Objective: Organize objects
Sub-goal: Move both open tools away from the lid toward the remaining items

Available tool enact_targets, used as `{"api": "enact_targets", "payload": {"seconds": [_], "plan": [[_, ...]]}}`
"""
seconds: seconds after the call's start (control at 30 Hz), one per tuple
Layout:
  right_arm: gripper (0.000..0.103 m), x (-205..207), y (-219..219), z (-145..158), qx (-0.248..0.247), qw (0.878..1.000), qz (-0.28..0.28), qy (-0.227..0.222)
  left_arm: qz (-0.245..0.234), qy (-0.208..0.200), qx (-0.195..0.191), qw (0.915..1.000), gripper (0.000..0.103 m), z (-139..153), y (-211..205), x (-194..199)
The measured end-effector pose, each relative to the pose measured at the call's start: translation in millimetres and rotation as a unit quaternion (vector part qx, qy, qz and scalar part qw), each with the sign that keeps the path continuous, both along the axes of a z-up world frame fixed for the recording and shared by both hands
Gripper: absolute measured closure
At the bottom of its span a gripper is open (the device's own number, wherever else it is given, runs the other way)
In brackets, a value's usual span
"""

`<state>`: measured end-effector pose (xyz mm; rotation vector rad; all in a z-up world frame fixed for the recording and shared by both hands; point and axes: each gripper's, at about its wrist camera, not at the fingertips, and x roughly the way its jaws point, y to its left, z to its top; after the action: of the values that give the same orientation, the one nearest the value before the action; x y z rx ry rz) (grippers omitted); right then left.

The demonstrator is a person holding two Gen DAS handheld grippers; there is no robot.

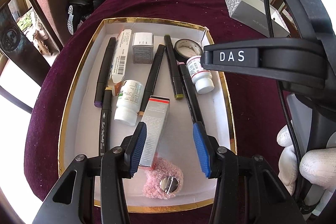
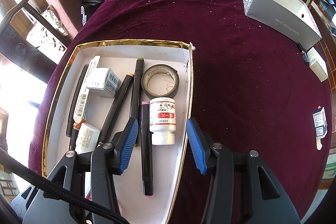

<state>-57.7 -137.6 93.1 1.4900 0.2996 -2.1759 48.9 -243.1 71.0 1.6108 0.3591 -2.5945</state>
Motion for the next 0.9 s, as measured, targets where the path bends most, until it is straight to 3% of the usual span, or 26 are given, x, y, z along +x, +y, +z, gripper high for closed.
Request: {"api": "enact_targets", "payload": {"seconds": [0.4, 0.9], "plan": [[0.052, -0.7, 45.0, 5.6, -0.016, 1.000, -0.019, -0.002, -0.019, 0.002, -0.015, 0.9997, 0.063, 8.5, 46.0, 2.7], [0.052, -12.9, 150.0, 0.4, -0.018, 0.997, -0.068, -0.014, -0.054, -0.009, -0.009, 0.9984, 0.063, 9.0, 128.4, -5.7]]}}
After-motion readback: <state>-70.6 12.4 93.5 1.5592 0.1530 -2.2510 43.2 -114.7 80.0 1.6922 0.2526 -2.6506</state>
